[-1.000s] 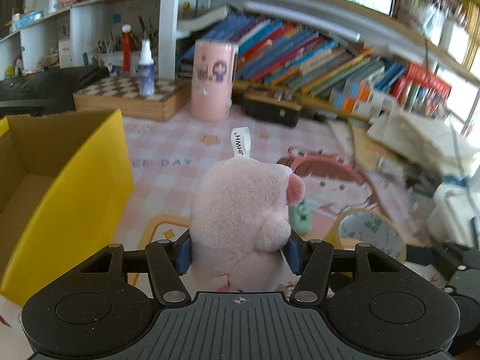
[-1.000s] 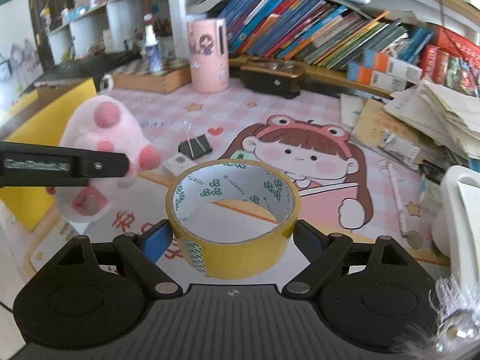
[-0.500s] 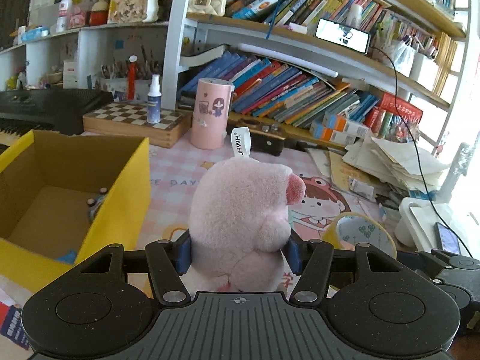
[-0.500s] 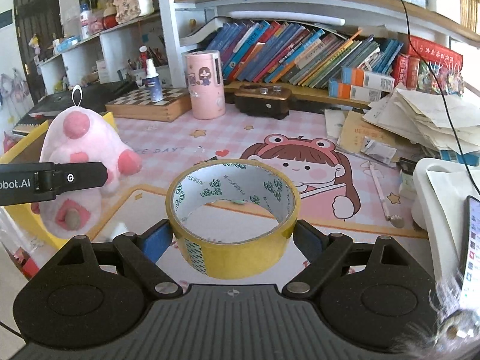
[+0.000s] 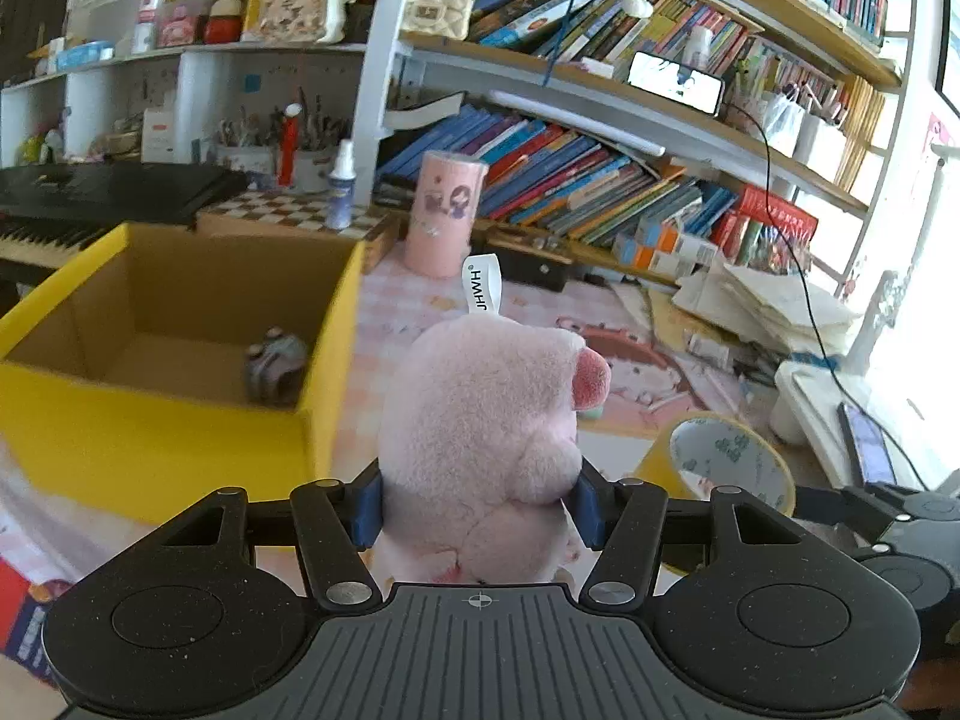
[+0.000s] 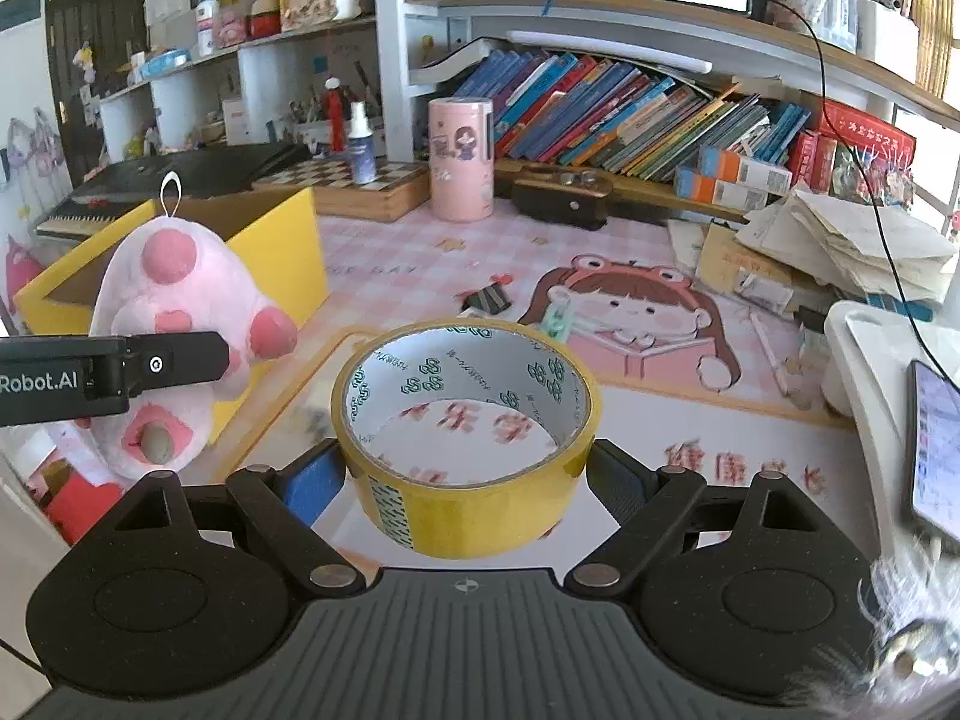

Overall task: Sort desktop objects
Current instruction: 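Carry the pig and tape roll with both grippers over the yellow box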

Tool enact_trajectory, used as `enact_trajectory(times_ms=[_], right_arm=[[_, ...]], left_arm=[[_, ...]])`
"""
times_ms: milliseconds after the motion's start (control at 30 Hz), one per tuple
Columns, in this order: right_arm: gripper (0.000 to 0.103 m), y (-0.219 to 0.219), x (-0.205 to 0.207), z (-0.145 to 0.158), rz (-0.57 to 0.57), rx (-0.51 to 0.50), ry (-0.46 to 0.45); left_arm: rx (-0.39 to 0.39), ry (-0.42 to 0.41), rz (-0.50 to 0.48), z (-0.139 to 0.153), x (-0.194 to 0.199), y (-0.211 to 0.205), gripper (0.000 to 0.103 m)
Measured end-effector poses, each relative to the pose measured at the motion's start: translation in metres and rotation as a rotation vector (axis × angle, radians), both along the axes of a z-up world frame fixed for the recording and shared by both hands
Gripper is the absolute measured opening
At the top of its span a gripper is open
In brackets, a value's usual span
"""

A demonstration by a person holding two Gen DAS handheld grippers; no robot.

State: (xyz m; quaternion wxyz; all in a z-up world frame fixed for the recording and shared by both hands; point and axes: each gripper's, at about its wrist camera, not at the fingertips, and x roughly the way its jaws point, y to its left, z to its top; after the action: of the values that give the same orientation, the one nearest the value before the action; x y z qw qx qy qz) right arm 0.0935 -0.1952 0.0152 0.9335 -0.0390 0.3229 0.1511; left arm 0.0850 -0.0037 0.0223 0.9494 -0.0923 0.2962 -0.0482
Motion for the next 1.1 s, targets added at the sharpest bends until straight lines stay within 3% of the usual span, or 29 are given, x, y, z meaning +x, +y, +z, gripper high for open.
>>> enact_trajectory(times_ms=[500, 1100], right_arm=[[0.086, 0.062, -0.074, -0.014, 0.052, -0.019, 0.072], [0.086, 0.122, -0.105, -0.02, 0.126, -0.016, 0.112]], left_arm=[[0.008, 0.091, 0.003, -0.024, -0.067, 0.056, 0.058], [0.021, 0.105, 0.011, -0.028, -0.106, 0.103, 0.058]])
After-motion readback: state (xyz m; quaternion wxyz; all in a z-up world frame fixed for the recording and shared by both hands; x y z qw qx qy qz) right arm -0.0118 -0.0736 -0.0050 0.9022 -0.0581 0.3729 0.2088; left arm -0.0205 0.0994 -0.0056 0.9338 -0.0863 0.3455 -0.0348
